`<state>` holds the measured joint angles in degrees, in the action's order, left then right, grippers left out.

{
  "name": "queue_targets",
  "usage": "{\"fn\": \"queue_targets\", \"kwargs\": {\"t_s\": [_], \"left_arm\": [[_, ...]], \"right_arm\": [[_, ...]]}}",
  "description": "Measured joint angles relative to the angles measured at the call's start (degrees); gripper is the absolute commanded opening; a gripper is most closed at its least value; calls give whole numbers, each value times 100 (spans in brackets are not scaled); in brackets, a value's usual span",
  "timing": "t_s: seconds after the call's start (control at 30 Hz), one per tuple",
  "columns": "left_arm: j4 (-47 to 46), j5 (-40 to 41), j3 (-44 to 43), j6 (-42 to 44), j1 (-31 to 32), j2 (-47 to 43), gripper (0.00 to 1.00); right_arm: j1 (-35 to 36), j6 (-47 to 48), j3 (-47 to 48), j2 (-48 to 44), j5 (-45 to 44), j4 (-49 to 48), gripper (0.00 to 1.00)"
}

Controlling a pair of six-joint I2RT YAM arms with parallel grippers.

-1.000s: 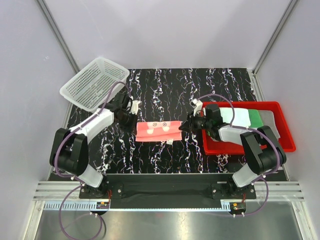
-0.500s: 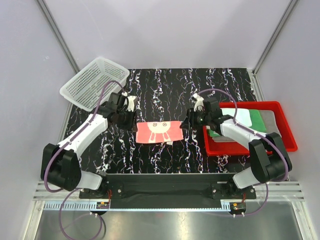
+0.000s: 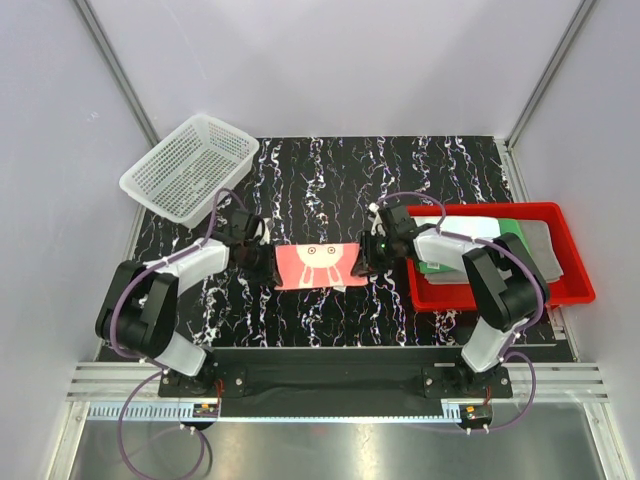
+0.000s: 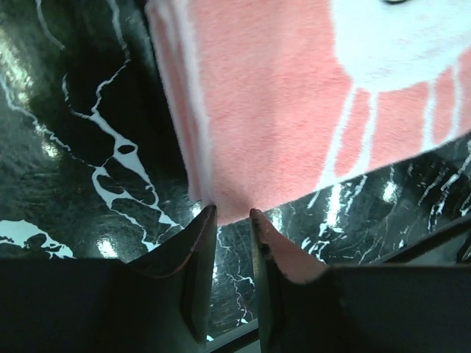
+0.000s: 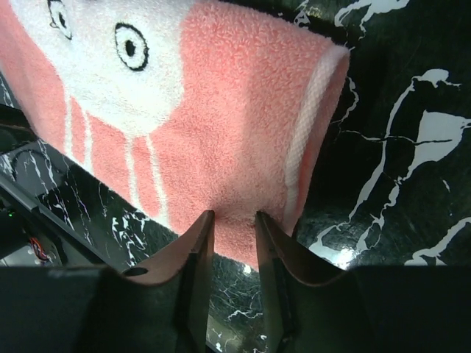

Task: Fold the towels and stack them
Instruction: Fold the towel, then neatly place the folded towel into the bin

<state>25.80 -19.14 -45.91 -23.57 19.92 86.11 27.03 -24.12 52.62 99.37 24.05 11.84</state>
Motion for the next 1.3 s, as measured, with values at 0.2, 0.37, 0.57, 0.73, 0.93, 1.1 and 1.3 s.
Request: {"fn": "queue_targets", "kwargs": {"t_s": [0.2, 0.37, 0.57, 0.73, 0.93, 1.1, 1.3], "left_arm": [[105, 369, -55, -286, 0, 57, 34], [529, 769, -658, -328, 0, -61, 38], [737, 981, -1375, -170, -50, -376, 40], [890, 975, -1589, 46, -269, -616, 40], [1036, 955, -1596, 319, -632, -780, 41], [1088, 824, -1602, 439, -682, -804, 41], [1161, 599, -1753, 479, -726, -804, 41]], "right_arm": [[59, -83, 168, -74, -157, 269, 53], [68, -63, 382, -584, -584, 863, 63], [68, 98, 951, -487, -1198, 1266, 64], [70, 109, 1335, 201, -1405, 1403, 64], [68, -17, 1346, 603, -1392, 1451, 63], [68, -234, 1080, 516, -1139, 1051, 56], [90, -490, 791, 455, -933, 566, 42]]}}
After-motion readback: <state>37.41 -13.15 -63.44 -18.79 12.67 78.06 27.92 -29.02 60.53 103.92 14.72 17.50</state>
